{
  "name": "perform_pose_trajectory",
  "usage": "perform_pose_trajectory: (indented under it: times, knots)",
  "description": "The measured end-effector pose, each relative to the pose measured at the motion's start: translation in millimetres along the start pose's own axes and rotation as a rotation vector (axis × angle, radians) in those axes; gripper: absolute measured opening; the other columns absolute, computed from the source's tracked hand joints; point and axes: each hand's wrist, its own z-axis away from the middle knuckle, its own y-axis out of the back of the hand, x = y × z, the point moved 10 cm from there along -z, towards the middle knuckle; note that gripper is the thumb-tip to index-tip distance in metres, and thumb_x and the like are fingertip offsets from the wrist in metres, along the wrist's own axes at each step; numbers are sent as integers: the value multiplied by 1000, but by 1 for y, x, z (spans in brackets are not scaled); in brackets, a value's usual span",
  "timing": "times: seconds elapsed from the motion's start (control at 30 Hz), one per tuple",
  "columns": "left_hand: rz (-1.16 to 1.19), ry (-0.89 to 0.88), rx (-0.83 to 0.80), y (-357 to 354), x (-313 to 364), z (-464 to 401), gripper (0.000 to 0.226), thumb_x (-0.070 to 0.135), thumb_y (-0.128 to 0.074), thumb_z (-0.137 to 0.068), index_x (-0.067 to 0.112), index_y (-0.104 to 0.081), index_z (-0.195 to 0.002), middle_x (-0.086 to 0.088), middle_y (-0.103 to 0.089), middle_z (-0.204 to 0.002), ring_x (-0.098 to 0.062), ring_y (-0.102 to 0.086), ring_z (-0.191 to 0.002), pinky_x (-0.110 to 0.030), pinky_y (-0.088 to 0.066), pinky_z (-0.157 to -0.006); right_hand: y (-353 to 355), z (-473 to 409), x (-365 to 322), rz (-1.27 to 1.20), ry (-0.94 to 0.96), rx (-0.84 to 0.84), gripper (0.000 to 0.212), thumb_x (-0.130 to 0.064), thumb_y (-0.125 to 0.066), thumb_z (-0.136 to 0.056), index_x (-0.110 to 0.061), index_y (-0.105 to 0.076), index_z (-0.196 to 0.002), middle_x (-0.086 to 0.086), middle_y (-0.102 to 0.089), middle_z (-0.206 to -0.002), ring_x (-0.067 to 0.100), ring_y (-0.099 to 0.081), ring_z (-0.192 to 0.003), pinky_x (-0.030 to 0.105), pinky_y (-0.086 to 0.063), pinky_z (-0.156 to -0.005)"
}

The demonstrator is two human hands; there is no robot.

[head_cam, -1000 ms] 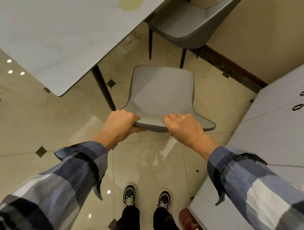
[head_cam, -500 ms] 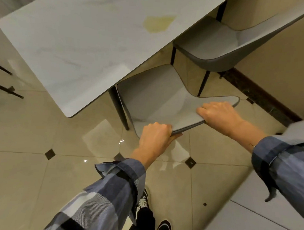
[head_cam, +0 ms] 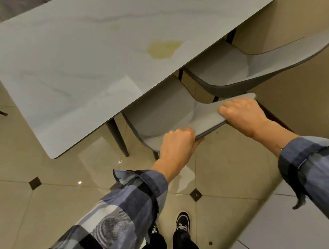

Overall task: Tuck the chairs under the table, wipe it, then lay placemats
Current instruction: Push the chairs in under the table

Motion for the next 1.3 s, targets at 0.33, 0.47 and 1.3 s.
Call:
perform_pose_trajectory:
  times: [0.33,0.47,1.3]
  knots:
    - [-51,231,-156,-51,38,19,33,27,-91,-64,16,-63,-77,-1,-62,-63,-19,-58,-46,-28,-42,-38,-49,29,11,-10,112,-138,33,-23,-83,-73,-18,-66,-101,4,-68,-91,23,-67,-83,35,-54,-74]
    - [31,216,-69,-50,43,9,19,22,-75,-86,12,-61,-96,-8,-67,-86,-26,-65,-72,-36,-54,-64,-47,29,17,10,96,-165,31,-26,-74,-81,-20,-62,-109,3,-66,-101,21,-64,-94,33,-52,-83]
    - [103,491,-549,150,-290,265,60,58,-41,-99,7,-49,-129,-14,-58,-129,-33,-57,-111,-42,-46,-93,197,-87,-333,-398,242,-177,38,-47,-51,-95,-15,-58,-114,6,-59,-111,25,-57,-98,38,-49,-78]
